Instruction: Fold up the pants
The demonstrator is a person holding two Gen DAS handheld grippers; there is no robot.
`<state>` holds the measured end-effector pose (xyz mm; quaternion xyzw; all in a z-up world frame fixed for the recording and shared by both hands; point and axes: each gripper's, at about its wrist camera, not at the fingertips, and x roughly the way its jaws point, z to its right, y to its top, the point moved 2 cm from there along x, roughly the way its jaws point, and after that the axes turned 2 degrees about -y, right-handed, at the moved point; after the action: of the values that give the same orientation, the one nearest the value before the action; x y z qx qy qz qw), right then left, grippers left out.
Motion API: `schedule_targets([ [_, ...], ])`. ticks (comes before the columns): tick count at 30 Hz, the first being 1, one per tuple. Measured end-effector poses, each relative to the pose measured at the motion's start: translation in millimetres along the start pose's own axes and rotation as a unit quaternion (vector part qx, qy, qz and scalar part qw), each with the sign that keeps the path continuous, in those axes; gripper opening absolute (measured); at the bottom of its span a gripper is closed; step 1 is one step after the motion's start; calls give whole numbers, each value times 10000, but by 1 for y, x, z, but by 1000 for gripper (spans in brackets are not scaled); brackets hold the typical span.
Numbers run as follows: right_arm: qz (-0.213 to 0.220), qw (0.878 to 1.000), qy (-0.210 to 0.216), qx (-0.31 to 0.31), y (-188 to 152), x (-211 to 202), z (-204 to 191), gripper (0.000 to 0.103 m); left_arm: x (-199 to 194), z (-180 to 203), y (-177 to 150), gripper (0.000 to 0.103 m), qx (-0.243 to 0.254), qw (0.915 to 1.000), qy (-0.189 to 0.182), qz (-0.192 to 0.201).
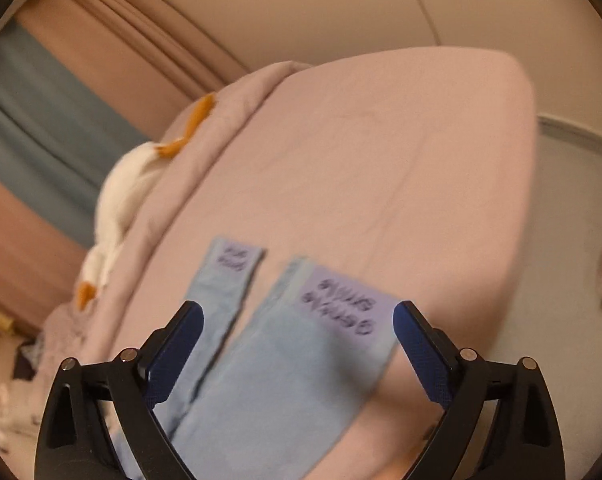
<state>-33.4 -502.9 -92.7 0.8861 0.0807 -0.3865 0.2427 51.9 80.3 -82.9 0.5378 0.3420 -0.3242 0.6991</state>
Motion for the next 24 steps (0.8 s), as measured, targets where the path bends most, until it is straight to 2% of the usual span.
schedule_targets([
  [2,-184,9993,-110,-314,-5,3,-19,95,-9,10,6,78,1,9997,-227,116],
  [5,-702,9929,140,-947,-26,16,-73,95,-14,23,16,82,1,9983,-515,261],
  [8,-1295,9822,491,-1272,-49,44,-129,95,-7,35,25,82,-89,9982,-558,196],
  [11,-1576,9711,499,-1720,-67,81,-197,95,0,41,32,82,-258,9978,-608,113],
  [13,-1763,9669,435,-1790,-74,110,-229,95,5,42,31,81,-367,9977,-569,69],
  [15,-2027,9623,204,-1801,-83,150,-263,95,8,42,30,81,-462,9973,-566,29],
  [17,-2150,9587,-107,-1857,-89,178,-279,95,10,41,28,80,-523,9969,-582,-44],
  [19,-2067,9576,-657,-1898,-93,207,-289,95,11,40,27,80,-525,9968,-600,-98],
  [21,-1883,9505,-1235,-2141,-95,237,-297,94,11,38,26,80,-518,9970,-575,-81],
  [22,-1895,9451,-1425,-2248,-96,247,-298,90,10,37,27,80,-530,9970,-560,-64],
  [24,-2008,9323,-1792,-2416,-99,266,-291,71,11,34,28,80,-547,9970,-543,-46],
])
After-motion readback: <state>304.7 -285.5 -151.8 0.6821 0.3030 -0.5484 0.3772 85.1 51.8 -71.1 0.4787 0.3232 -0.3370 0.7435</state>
